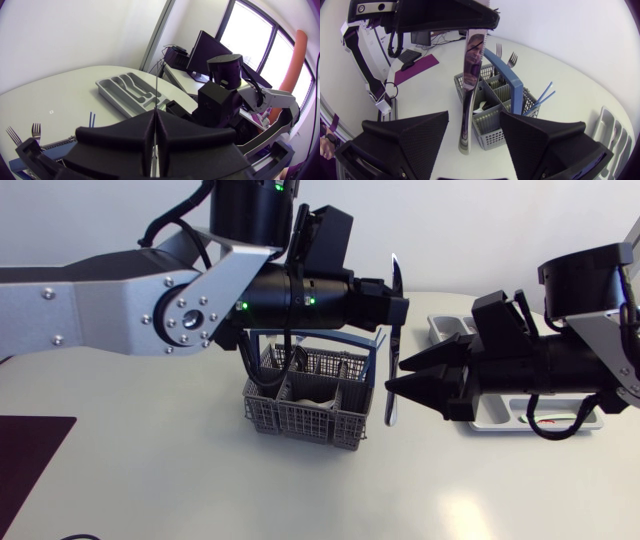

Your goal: Sort the cutlery from the basket into the organizer compartments.

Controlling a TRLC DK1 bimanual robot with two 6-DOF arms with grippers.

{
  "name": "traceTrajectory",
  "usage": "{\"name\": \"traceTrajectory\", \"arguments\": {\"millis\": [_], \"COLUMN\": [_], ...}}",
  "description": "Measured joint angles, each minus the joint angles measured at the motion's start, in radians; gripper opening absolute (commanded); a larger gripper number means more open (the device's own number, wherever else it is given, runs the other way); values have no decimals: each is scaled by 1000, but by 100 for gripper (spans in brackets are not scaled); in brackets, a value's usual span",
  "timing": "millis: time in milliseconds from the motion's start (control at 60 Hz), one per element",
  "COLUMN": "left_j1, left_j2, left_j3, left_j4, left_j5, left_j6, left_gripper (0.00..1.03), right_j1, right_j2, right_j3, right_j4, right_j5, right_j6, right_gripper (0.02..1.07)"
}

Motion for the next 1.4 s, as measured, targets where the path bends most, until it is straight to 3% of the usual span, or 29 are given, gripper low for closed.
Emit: {"name": "traceTrajectory", "arguments": {"millis": [217,367,450,567,650,767,900,1150,1400], "left_j1": [1,14,19,20,20,20,39,143,175], "left_j2": [8,21,22,22,22,22,21,-17,-96], "left_j3": [8,9,9,9,9,10,27,74,80], "left_j4": [0,0,0,0,0,4,4,-37,-132], "left_j5": [30,49,56,71,74,72,61,32,-51], "left_j6": [-21,-26,-29,-35,-36,-36,-37,-33,93], "left_gripper": [3,3,3,3,15,61,83,89,89], "right_j1": [5,6,5,4,2,5,14,-69,-273], "right_j2": [34,35,35,36,36,36,31,-24,-63], "right_j3": [24,26,26,26,26,26,26,1,-6], "right_j4": [4,7,7,3,0,-1,-18,-111,-193], "right_j5": [-53,-83,-90,-86,-82,-79,-80,-77,-80], "right_j6": [28,35,35,51,62,60,60,8,-98], "right_gripper": [42,15,9,8,8,8,8,8,8]}}
